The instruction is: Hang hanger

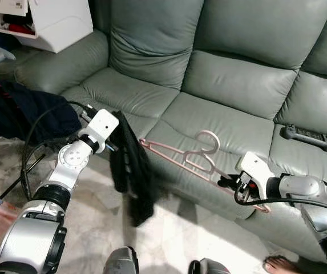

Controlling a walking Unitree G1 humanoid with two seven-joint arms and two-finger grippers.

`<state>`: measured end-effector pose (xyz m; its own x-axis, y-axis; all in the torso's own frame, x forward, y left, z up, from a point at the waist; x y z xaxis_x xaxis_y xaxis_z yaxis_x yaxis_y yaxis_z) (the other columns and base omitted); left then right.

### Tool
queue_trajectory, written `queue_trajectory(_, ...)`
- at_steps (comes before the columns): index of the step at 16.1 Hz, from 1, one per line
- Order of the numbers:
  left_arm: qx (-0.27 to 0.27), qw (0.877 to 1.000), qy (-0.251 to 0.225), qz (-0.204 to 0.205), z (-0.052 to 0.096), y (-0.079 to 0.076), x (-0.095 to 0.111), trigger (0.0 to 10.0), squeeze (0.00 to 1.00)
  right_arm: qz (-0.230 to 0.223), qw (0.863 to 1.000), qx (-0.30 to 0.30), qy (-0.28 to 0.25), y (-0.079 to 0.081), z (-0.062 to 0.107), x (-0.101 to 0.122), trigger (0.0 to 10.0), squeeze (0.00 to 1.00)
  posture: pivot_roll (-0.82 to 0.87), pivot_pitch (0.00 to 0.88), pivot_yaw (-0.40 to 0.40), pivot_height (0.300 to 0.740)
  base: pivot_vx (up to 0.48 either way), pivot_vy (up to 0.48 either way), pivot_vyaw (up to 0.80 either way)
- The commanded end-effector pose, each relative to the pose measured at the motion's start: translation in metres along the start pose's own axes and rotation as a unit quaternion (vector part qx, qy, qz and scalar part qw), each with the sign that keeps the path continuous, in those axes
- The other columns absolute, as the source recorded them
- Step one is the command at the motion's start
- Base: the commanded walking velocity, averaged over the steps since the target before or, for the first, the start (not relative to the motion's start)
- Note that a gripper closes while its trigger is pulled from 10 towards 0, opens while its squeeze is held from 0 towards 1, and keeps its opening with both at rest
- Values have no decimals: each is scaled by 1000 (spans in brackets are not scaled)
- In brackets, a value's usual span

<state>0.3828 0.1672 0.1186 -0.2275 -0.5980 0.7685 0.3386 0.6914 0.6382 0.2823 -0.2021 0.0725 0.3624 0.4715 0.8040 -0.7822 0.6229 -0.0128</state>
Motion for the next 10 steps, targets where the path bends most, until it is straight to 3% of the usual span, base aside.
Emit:
queue_trajectory(1, 13, 999, -36, -5, -1, 11, 13, 10000, 0, 2, 1000, -10, -9, -4, 1, 4, 10000, 0, -54, 70, 38, 740, 0, 0, 0)
queue_trajectory(6, -8, 994, -111, -2, -7, 3, 47, 10000, 0, -29, 999, -14, -18, -6, -3, -1, 10000, 0, -48, 70, 37, 740, 0, 0, 0)
queue_trajectory(10, -17, 994, -106, -10, -7, -2, 46, 10000, 0, -20, 999, 1, -37, -1, -1, 10, 10000, 0, -52, 70, 41, 740, 0, 0, 0)
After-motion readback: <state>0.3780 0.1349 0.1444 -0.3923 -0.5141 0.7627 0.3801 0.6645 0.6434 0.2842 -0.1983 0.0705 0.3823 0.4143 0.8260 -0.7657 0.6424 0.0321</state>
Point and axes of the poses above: a point about 5 cm out from each wrist's last joint towards the gripper, its own z axis pointing back from the gripper into the wrist, its own x axis along the axis of the wrist's last joint, y = z × x, the point moved 3 cm from there along -z, pointing out of the wrist towards the gripper, and after that the axes turned 7 degrees about -z, right-handed, at the moved point
